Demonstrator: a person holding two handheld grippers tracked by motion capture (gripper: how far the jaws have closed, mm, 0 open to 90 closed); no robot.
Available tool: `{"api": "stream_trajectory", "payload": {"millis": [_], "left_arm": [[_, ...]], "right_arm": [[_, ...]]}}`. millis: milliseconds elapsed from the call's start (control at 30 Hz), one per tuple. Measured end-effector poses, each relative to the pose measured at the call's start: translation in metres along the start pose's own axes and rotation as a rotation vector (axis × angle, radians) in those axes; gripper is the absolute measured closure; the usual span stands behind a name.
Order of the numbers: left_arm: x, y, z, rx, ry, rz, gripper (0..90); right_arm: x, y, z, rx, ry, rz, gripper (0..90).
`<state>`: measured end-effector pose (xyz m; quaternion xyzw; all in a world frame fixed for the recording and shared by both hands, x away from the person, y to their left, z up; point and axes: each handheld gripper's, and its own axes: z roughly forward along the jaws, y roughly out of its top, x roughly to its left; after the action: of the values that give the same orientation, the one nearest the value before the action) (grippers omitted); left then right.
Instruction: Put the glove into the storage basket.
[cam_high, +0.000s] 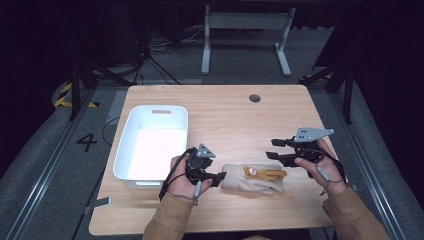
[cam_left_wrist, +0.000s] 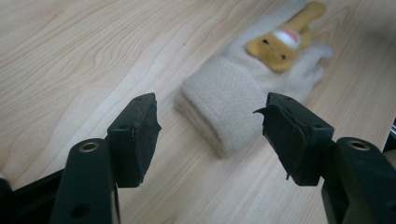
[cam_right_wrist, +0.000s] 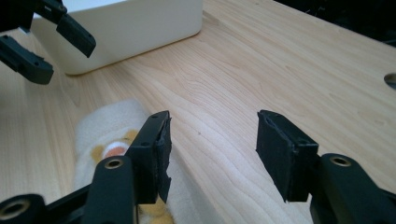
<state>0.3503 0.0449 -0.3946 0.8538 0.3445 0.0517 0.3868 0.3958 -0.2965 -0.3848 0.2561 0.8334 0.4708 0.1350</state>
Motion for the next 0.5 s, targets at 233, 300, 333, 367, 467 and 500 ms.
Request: {"api": "stream_trajectory", "payload": {"millis": [233, 300, 333, 367, 467, 500], "left_arm": [[-0.003, 0.003, 0.007, 0.0, -0.007, 0.012, 34.3], [-0.004, 0.003, 0.009, 0.003, -0.008, 0.018, 33.6], [-0.005, 0.003, 0.01, 0.003, -0.01, 0.021, 33.5], [-0.005, 0.003, 0.011, 0.002, -0.012, 0.025, 33.3], [-0.005, 0.005, 0.014, 0.006, -0.006, 0.039, 33.3], [-0.005, 0.005, 0.014, 0.006, -0.006, 0.039, 33.1]], "right_arm": [[-0.02, -0.007, -0.011, 0.032, -0.075, 0.029, 46.5], [-0.027, -0.01, -0.015, 0.038, -0.114, 0.047, 46.5], [-0.031, -0.012, -0.016, 0.045, -0.133, 0.057, 45.7], [-0.034, -0.014, -0.018, 0.062, -0.158, 0.074, 43.3], [-0.042, -0.019, -0.018, 0.136, -0.205, 0.085, 42.1], [-0.042, -0.019, -0.018, 0.136, -0.205, 0.085, 42.1]]}}
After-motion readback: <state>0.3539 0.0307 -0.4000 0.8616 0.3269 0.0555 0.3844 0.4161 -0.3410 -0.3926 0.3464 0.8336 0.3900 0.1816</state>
